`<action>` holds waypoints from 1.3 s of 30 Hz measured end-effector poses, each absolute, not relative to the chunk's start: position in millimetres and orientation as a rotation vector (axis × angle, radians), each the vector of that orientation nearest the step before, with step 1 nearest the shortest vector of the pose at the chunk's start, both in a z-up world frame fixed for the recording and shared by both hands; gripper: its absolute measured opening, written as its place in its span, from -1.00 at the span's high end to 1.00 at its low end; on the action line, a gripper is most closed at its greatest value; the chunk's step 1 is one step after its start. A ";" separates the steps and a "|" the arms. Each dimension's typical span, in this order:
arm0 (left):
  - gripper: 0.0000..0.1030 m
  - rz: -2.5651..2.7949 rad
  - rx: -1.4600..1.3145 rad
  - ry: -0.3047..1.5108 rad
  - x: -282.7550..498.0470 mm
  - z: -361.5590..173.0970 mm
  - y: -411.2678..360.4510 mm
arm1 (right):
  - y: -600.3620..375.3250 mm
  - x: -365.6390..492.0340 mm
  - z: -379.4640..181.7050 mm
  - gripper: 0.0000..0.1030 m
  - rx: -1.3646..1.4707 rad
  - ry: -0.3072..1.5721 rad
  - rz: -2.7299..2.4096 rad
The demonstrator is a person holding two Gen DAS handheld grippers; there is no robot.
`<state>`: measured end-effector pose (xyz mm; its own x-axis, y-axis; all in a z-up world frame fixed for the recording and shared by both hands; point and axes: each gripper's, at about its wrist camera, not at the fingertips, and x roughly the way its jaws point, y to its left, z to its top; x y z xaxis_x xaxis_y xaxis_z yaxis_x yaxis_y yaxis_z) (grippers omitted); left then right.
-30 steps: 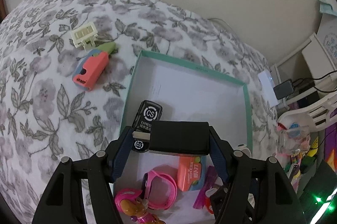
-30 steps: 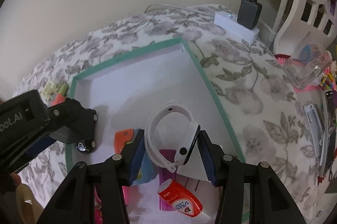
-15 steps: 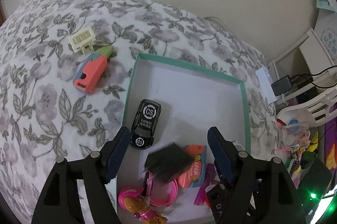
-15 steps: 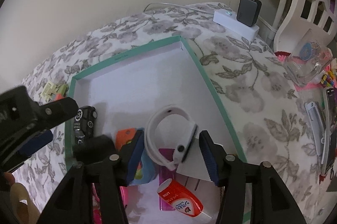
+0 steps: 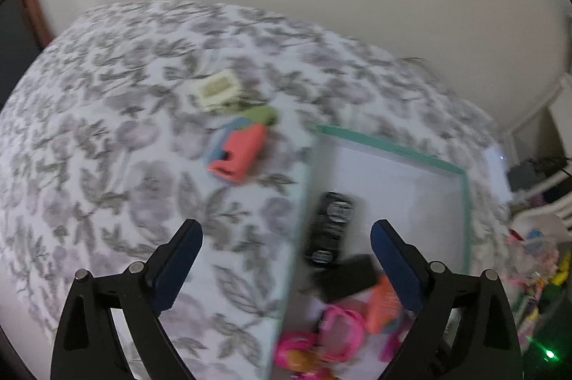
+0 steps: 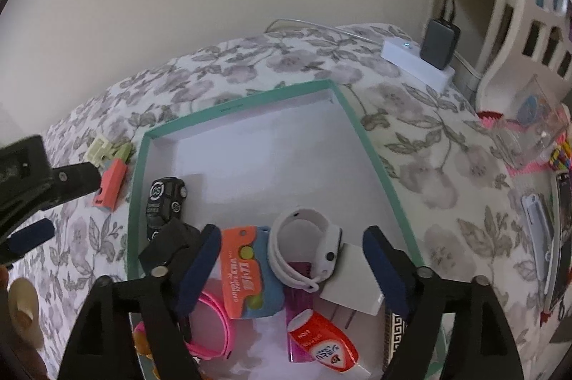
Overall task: Organize rigid objects
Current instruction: 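Open left tool to drop the charger while right tool releases the watch, then move both tools back toward the white clip and pink-blue folding toy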
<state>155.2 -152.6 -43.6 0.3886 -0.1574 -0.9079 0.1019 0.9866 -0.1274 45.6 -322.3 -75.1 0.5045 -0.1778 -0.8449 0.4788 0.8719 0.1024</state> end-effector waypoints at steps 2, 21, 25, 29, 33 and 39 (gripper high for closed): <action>-0.87 -0.108 -0.046 1.174 160.2 -49.4 -141.4 | -318.3 48.0 -75.4 -0.72 0.332 0.967 -0.390; -0.94 0.278 -0.133 1.262 178.1 -78.4 -43.8 | -287.4 58.5 -65.4 -1.00 0.294 0.929 -0.284; -0.94 0.291 -0.150 1.226 179.7 -69.8 -28.5 | -268.2 66.8 -58.0 -1.00 0.260 0.913 -0.231; -0.94 0.260 -0.151 1.197 187.2 -66.5 -22.3 | -250.5 75.5 -54.4 -1.00 0.235 0.906 -0.182; -0.95 0.230 -0.167 1.198 193.6 -68.3 -17.7 | -237.6 84.0 -52.5 -1.00 0.222 0.903 -0.154; -0.95 0.166 -0.110 1.140 199.9 -66.2 -14.5 | -220.7 101.1 -50.3 -1.00 0.216 0.896 -0.110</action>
